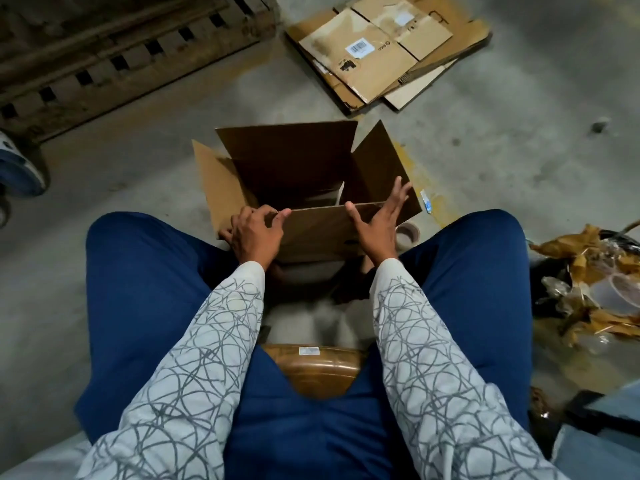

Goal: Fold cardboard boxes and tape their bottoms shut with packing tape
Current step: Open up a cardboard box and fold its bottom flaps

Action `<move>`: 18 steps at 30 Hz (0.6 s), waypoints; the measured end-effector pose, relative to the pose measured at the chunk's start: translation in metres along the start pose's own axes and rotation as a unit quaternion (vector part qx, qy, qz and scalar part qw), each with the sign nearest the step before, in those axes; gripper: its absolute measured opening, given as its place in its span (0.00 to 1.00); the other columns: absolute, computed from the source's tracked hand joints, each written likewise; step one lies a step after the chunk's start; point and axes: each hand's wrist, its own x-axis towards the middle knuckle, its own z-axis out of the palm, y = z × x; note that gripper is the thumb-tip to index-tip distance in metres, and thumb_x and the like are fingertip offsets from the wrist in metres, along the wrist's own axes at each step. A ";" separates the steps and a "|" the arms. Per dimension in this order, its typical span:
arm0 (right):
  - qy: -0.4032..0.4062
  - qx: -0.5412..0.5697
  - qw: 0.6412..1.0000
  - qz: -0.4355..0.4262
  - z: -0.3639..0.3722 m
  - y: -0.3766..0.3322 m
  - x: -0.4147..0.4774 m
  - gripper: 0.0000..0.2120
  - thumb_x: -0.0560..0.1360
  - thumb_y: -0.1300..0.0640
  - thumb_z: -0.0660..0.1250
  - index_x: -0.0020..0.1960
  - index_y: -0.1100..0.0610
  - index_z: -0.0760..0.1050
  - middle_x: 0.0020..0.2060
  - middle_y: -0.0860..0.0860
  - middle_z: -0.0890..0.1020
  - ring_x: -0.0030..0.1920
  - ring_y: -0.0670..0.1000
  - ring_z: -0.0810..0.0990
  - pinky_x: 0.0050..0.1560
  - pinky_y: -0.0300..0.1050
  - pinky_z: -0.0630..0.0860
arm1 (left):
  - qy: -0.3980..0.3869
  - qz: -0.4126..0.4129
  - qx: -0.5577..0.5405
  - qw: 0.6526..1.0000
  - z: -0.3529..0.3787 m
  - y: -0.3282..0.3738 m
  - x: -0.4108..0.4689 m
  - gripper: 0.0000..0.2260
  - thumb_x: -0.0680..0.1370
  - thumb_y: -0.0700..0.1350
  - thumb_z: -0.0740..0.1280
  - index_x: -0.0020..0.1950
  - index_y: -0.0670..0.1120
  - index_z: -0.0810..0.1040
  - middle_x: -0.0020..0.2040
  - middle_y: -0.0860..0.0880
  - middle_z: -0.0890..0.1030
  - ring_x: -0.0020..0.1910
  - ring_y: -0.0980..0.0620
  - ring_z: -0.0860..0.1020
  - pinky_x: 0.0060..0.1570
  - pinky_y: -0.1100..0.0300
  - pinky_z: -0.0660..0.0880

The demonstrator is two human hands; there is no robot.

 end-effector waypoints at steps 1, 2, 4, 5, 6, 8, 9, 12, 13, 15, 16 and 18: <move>-0.011 0.002 1.000 0.000 0.000 0.004 0.001 0.56 0.73 0.44 0.74 0.81 0.50 0.33 0.79 0.51 0.30 0.80 0.55 0.36 0.76 0.62 0.50 | -0.004 -0.002 -0.002 1.000 0.001 0.000 0.001 0.18 0.79 0.65 0.61 0.56 0.55 0.82 0.59 0.46 0.78 0.63 0.41 0.72 0.66 0.42 0.59; -0.022 -0.002 1.000 0.001 0.000 0.007 0.002 0.58 0.73 0.45 0.76 0.81 0.50 0.32 0.78 0.50 0.29 0.80 0.55 0.37 0.76 0.62 0.50 | -0.007 -0.004 -0.007 1.000 0.001 0.000 0.001 0.17 0.80 0.64 0.61 0.56 0.55 0.81 0.59 0.46 0.77 0.63 0.41 0.73 0.67 0.42 0.59; -0.043 -0.022 0.999 0.017 0.001 0.013 0.003 0.61 0.72 0.48 0.77 0.80 0.50 0.29 0.78 0.49 0.28 0.80 0.53 0.40 0.76 0.61 0.52 | -0.009 -0.005 -0.016 1.000 0.003 0.000 0.002 0.16 0.81 0.62 0.60 0.57 0.54 0.81 0.60 0.45 0.76 0.63 0.40 0.73 0.67 0.43 0.59; -0.054 -0.033 0.998 0.029 0.002 0.015 0.003 0.62 0.72 0.49 0.77 0.79 0.49 0.27 0.77 0.49 0.27 0.79 0.51 0.40 0.76 0.62 0.52 | -0.006 -0.004 -0.021 1.000 0.004 -0.001 0.001 0.15 0.81 0.61 0.60 0.58 0.54 0.80 0.60 0.45 0.76 0.63 0.41 0.73 0.67 0.44 0.59; -0.063 -0.045 0.996 0.039 0.003 0.017 0.003 0.63 0.72 0.51 0.78 0.78 0.50 0.25 0.77 0.49 0.26 0.79 0.50 0.38 0.76 0.62 0.51 | -0.002 -0.002 -0.026 1.000 0.006 -0.001 0.001 0.14 0.82 0.59 0.60 0.58 0.54 0.81 0.59 0.45 0.76 0.62 0.41 0.73 0.67 0.45 0.59; -0.084 -0.072 0.993 0.046 0.005 0.019 0.005 0.64 0.72 0.51 0.78 0.77 0.53 0.23 0.76 0.51 0.25 0.79 0.51 0.33 0.77 0.63 0.48 | 0.002 0.002 -0.039 0.999 0.008 -0.003 0.000 0.13 0.82 0.57 0.60 0.59 0.54 0.81 0.60 0.45 0.75 0.62 0.41 0.73 0.66 0.47 0.60; -0.096 -0.086 0.991 0.046 0.006 0.019 0.006 0.64 0.72 0.50 0.77 0.77 0.55 0.23 0.76 0.52 0.25 0.79 0.52 0.32 0.77 0.64 0.47 | 0.003 0.004 -0.046 0.999 0.009 -0.005 0.001 0.13 0.83 0.56 0.60 0.59 0.54 0.81 0.61 0.45 0.75 0.63 0.41 0.73 0.66 0.47 0.60; -0.128 -0.107 0.985 0.050 0.008 0.022 0.007 0.63 0.72 0.50 0.77 0.77 0.58 0.24 0.76 0.54 0.25 0.78 0.55 0.30 0.78 0.65 0.46 | -0.001 0.008 -0.066 0.998 0.013 -0.010 0.003 0.13 0.83 0.52 0.61 0.63 0.54 0.80 0.67 0.45 0.73 0.67 0.42 0.71 0.69 0.47 0.62; -0.133 -0.110 0.984 0.052 0.008 0.023 0.007 0.63 0.72 0.50 0.77 0.77 0.58 0.24 0.76 0.53 0.25 0.78 0.55 0.30 0.78 0.66 0.45 | -0.005 0.007 -0.072 0.997 0.014 -0.011 0.004 0.13 0.83 0.51 0.61 0.65 0.54 0.79 0.69 0.45 0.71 0.68 0.42 0.70 0.70 0.47 0.62; -0.138 -0.115 0.982 0.055 0.008 0.024 0.007 0.63 0.73 0.50 0.77 0.77 0.58 0.24 0.76 0.53 0.25 0.78 0.56 0.30 0.77 0.67 0.45 | -0.014 0.003 -0.082 0.997 0.015 -0.011 0.003 0.14 0.82 0.48 0.63 0.67 0.55 0.78 0.71 0.46 0.69 0.71 0.43 0.68 0.71 0.46 0.62; -0.139 -0.116 0.982 0.056 0.008 0.024 0.007 0.63 0.73 0.50 0.77 0.77 0.58 0.24 0.76 0.54 0.25 0.78 0.56 0.30 0.78 0.67 0.45 | -0.018 0.001 -0.084 0.996 0.016 -0.011 0.003 0.15 0.82 0.47 0.64 0.68 0.55 0.77 0.73 0.46 0.68 0.71 0.43 0.67 0.72 0.46 0.62; -0.140 -0.113 0.982 0.056 0.008 0.024 0.008 0.62 0.73 0.51 0.76 0.77 0.58 0.25 0.76 0.54 0.26 0.78 0.56 0.30 0.78 0.66 0.45 | -0.025 -0.001 -0.085 0.996 0.016 -0.010 0.002 0.17 0.81 0.46 0.65 0.70 0.56 0.75 0.74 0.47 0.66 0.73 0.43 0.66 0.72 0.46 0.63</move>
